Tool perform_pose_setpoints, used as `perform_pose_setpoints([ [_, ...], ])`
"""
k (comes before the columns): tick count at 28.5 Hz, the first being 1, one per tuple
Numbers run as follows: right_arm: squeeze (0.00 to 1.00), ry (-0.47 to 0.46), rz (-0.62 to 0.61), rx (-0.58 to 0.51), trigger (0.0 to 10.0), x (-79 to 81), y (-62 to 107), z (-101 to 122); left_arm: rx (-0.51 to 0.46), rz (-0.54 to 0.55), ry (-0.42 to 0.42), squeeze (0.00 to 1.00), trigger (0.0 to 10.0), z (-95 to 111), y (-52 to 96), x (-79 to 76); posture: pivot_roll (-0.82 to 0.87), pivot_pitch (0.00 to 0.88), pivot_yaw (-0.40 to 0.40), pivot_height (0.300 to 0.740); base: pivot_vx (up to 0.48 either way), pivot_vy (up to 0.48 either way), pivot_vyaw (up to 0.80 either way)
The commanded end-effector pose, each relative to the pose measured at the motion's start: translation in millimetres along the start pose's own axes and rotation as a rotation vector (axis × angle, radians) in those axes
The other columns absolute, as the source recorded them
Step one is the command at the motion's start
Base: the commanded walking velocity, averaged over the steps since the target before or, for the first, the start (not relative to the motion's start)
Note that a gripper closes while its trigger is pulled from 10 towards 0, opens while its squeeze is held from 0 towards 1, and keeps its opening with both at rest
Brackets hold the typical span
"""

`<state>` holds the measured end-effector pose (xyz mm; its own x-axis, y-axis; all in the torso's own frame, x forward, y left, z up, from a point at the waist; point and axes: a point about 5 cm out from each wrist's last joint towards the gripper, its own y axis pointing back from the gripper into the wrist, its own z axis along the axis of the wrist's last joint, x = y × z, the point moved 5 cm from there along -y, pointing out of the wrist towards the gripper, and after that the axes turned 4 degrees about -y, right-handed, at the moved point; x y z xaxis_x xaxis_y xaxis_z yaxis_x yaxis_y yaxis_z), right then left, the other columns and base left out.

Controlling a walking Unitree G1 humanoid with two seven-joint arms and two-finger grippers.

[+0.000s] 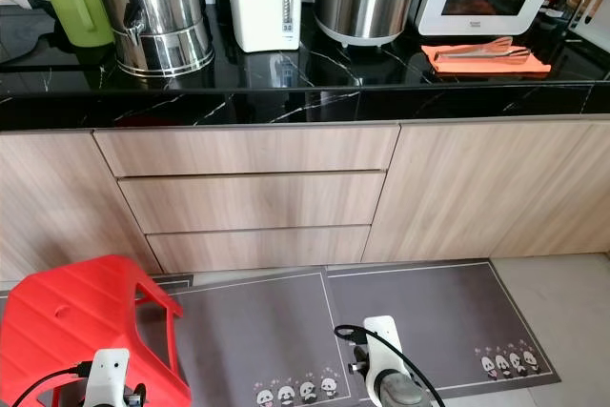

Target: Kitchen organization

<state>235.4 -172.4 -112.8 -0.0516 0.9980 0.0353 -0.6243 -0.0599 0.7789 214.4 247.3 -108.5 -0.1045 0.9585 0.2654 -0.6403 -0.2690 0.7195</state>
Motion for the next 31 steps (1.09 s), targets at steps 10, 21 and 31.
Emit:
perform_pose_setpoints([
  [10, 0.0, -0.04, -0.037, -0.021, 10.0, -12.1, 1.8, 1.6, 0.026, -0.009, -0.01, 0.0, 10.0, -11.7, 2.8, -1.0, 0.01, 0.0, 0.018, 0.74, 0.0, 0.0, 0.32],
  [21, 0.0, -0.012, -0.023, -0.017, 10.0, -10.1, 0.7, 5.4, 0.028, -0.003, -0.017, 0.0, 10.0, -9.7, 2.0, -0.2, 0.03, 0.0, 0.007, 0.74, 0.0, 0.0, 0.0],
  [31, 0.0, -0.018, -0.019, -0.014, 10.0, -9.2, 1.0, 3.5, 0.022, 0.001, -0.011, 0.0, 10.0, -7.8, 1.5, 0.5, 0.03, 0.0, 0.006, 0.74, 0.0, 0.0, 0.0],
])
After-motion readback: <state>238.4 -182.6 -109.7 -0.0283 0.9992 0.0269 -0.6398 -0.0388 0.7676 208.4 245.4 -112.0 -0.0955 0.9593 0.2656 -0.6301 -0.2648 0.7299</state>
